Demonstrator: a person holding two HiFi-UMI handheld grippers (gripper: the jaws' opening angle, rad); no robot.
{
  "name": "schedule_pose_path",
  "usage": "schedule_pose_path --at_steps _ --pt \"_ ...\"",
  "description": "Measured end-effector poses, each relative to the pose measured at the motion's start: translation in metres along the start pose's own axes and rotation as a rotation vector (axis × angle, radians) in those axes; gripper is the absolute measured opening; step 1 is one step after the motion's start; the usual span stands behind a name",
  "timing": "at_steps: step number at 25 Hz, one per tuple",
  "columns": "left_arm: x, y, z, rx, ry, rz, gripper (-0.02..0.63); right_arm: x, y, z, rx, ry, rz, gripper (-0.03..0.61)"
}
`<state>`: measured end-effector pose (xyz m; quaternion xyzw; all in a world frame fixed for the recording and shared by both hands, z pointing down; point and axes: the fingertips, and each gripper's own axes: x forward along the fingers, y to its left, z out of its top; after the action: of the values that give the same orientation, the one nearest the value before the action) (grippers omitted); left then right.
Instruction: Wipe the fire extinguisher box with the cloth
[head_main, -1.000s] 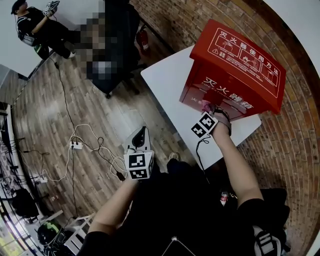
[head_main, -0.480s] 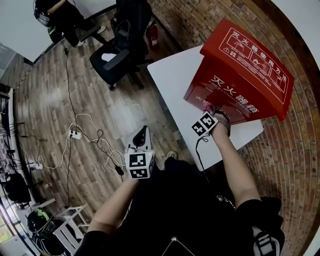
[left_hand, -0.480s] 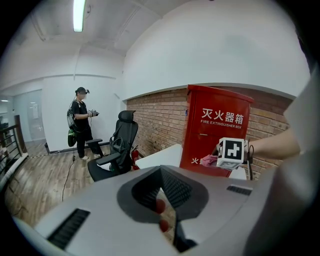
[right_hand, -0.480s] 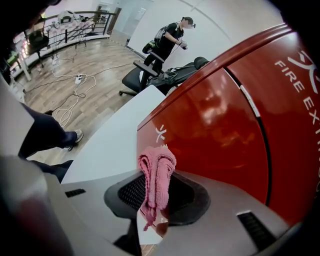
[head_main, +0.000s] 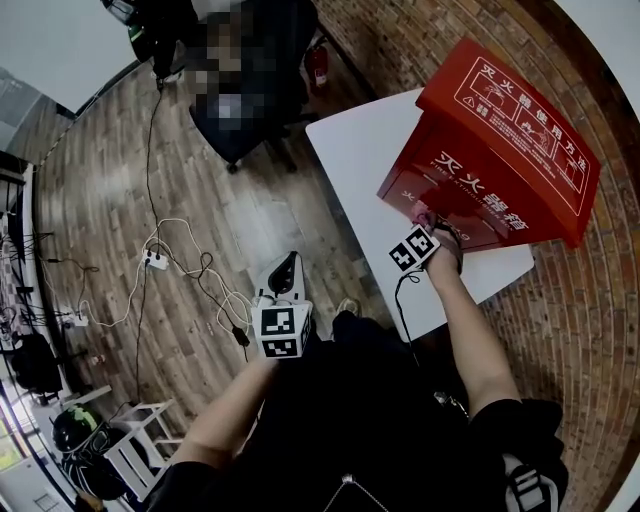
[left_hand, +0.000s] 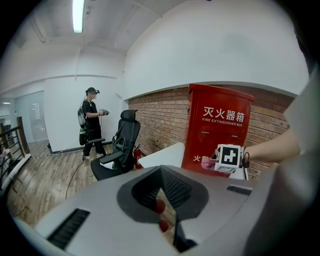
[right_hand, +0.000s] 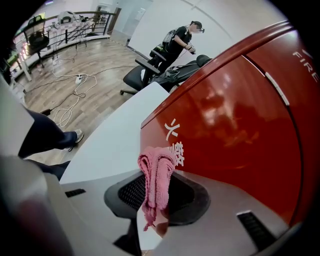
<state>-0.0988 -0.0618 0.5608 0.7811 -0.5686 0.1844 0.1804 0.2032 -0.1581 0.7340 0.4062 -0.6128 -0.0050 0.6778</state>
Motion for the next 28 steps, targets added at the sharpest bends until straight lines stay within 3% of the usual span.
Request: schedule_pose_path --at_steps 28 --pt "-0.020 0.000 -0.028 -0.001 0.041 0.036 0.028 0.051 0.037 0.000 -0.013 -0.017 -0.002 0.106"
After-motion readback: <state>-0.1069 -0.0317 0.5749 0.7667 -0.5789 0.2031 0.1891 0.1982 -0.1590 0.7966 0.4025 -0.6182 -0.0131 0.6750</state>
